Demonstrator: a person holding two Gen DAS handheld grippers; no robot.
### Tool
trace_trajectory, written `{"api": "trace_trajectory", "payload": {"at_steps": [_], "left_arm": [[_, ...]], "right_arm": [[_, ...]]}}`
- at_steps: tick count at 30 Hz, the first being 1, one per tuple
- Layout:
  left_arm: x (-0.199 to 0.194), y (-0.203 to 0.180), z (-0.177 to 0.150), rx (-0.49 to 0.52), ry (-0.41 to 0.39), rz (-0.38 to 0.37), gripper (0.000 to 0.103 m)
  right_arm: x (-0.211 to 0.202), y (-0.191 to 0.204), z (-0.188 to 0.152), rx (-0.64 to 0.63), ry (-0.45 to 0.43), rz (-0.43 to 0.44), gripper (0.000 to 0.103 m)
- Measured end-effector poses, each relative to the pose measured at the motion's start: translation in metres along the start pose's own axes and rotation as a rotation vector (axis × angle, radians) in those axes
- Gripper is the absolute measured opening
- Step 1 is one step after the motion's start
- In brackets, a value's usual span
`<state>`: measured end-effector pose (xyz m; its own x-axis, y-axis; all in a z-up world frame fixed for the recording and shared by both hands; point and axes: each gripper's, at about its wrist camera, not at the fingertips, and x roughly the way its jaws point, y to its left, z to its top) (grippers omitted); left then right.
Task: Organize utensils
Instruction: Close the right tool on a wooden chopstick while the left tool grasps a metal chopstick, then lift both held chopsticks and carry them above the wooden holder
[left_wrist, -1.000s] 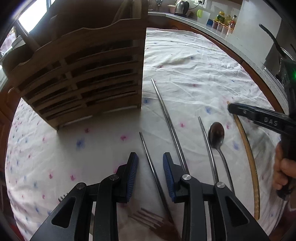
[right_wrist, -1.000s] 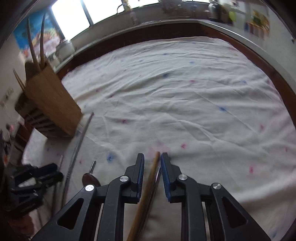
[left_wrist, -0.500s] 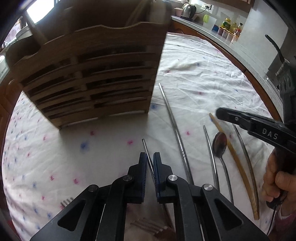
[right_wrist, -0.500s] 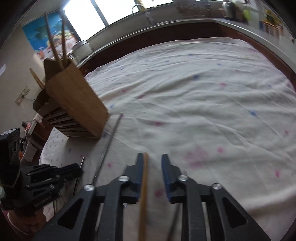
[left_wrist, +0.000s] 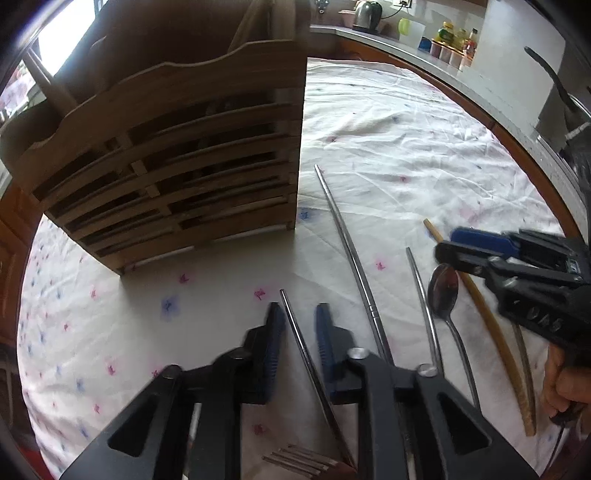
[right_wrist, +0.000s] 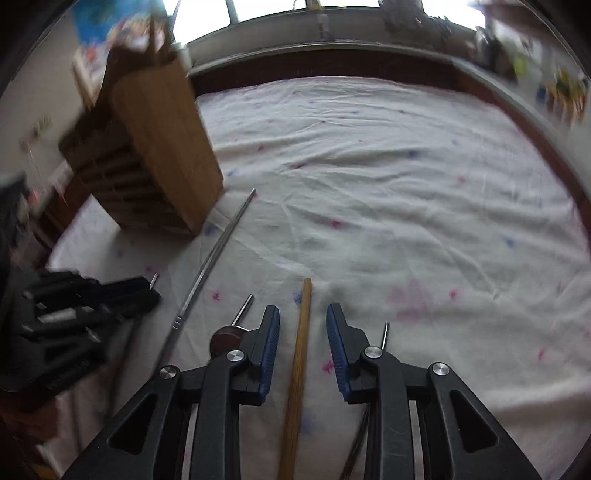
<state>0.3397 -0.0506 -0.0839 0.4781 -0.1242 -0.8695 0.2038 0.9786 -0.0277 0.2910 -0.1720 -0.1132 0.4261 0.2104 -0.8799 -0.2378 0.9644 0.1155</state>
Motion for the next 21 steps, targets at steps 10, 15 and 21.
{"api": "trace_trajectory", "payload": {"at_steps": [10, 15, 21], "left_arm": [[-0.025, 0.013, -0.006, -0.088, -0.078, -0.085, 0.004], [-0.072, 0.021, -0.013, -0.125, -0.186, -0.138, 0.003], [-0.128, 0.027, -0.035, -0.142, -0.310, -0.153, 0.003]], "right_arm": [[-0.029, -0.007, -0.005, 0.068, -0.050, 0.054, 0.005], [-0.081, -0.010, -0.007, 0.117, -0.169, 0.125, 0.005], [-0.140, -0.003, -0.004, 0.125, -0.309, 0.152, 0.005]]}}
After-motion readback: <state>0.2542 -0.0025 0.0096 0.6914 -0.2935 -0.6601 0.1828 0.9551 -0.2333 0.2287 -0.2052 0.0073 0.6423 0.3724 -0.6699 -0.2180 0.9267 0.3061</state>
